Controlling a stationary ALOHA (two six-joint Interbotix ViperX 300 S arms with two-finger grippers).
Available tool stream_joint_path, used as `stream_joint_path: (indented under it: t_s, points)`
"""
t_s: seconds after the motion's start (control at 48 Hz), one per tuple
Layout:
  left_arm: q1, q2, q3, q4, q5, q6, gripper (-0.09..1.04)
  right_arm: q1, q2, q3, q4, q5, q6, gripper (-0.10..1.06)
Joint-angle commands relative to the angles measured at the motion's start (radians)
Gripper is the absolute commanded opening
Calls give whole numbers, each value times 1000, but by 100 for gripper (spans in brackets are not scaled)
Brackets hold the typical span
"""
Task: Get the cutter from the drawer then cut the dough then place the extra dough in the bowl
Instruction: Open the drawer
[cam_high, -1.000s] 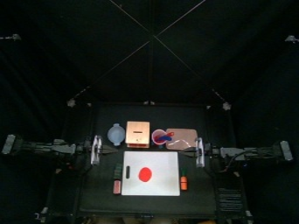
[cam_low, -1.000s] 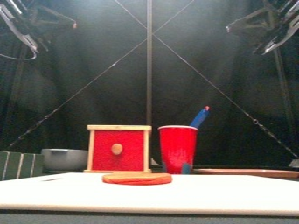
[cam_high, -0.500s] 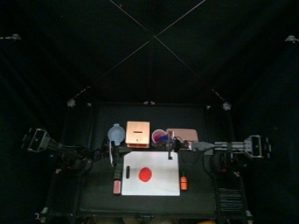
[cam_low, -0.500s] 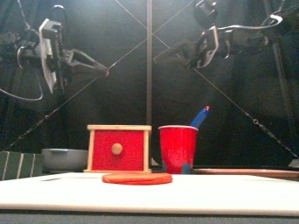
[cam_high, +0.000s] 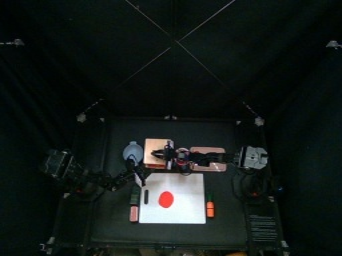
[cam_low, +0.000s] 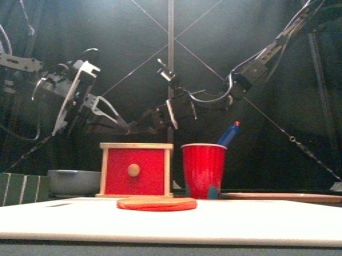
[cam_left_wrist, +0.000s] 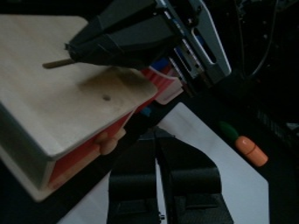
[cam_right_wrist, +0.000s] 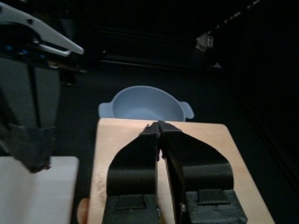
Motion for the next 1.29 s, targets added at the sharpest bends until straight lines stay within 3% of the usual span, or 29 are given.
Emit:
stream_joint_path:
  t_s: [0.021, 0.188, 0.354, 0.792, 1.292]
  points:
    - [3, 26, -38, -41, 14, -23, 57, -6, -9, -26, 2, 20, 0, -7]
    - [5, 61, -75, -126, 29, -48, 73, -2, 0, -25, 2, 63, 0, -7]
    - [37, 64, -107, -183, 95, -106, 82, 2, 0, -26, 5, 69, 2, -7]
    - [112, 129, -114, -193, 135, -325, 83, 26, 5, -28, 9, 71, 3, -7]
    - [183, 190, -183, -103, 135, -336, 82, 44, 9, -29, 29, 69, 3, -7]
